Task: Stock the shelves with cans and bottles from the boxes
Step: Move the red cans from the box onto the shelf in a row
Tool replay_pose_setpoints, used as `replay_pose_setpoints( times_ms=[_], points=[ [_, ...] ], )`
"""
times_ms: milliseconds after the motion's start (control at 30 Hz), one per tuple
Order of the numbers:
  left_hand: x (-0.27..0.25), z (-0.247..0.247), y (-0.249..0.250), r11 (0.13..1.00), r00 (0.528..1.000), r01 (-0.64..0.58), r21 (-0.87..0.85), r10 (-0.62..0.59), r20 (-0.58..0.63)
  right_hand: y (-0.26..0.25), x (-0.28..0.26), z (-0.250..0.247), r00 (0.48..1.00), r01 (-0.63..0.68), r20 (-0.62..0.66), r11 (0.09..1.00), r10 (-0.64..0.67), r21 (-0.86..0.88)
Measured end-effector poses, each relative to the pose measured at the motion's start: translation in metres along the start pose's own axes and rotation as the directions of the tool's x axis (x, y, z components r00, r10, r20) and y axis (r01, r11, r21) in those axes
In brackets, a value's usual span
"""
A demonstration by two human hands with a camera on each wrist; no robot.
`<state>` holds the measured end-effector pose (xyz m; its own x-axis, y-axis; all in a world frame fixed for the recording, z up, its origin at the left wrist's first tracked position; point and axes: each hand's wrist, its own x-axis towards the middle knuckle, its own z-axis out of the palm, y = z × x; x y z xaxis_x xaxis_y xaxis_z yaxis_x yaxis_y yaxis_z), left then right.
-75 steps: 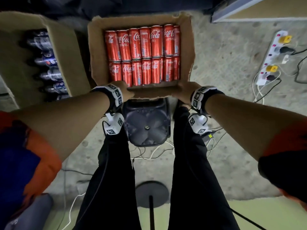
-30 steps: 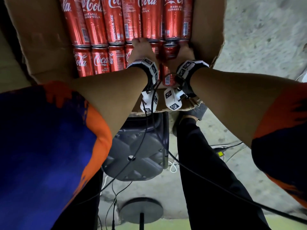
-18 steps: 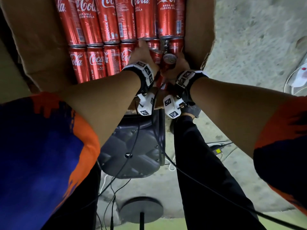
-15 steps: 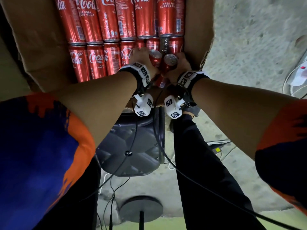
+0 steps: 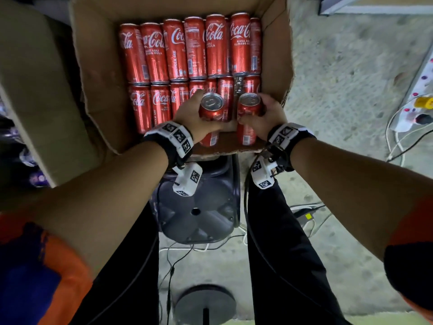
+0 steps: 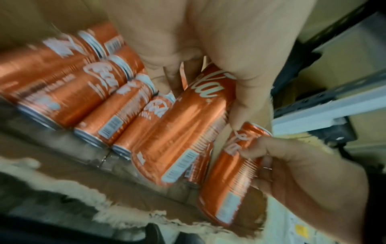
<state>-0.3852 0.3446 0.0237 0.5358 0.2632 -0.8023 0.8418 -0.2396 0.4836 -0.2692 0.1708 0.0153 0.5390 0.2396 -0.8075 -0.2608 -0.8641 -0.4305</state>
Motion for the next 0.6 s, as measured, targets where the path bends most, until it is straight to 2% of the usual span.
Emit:
replay_pose_setpoints(
  times_ms=[200,300,433,600],
  points=[
    [-0.068,-0.038,0.016,0.988,1.000,-0.023,-0.155,0.026,0.014,-0.027,-0.071,-0.020,0.976,0.218,0.000,0.974,-0.219,-0.060],
    [-0.103,-0.051,0.022,0.975,0.997,-0.038,-0.217,0.050,0.050,-0.033,-0.102,-0.028,0.969,0.246,-0.010,0.967,-0.247,-0.064],
    [-0.153,-0.067,0.031,0.954,0.997,-0.045,-0.296,0.060,0.042,-0.040,-0.147,-0.035,0.971,0.238,0.020,0.971,-0.238,0.013],
    [-0.220,-0.083,0.050,0.922,0.997,-0.079,-0.378,0.072,-0.034,-0.062,-0.213,-0.046,0.955,0.288,0.045,0.954,-0.292,0.081]
  ],
)
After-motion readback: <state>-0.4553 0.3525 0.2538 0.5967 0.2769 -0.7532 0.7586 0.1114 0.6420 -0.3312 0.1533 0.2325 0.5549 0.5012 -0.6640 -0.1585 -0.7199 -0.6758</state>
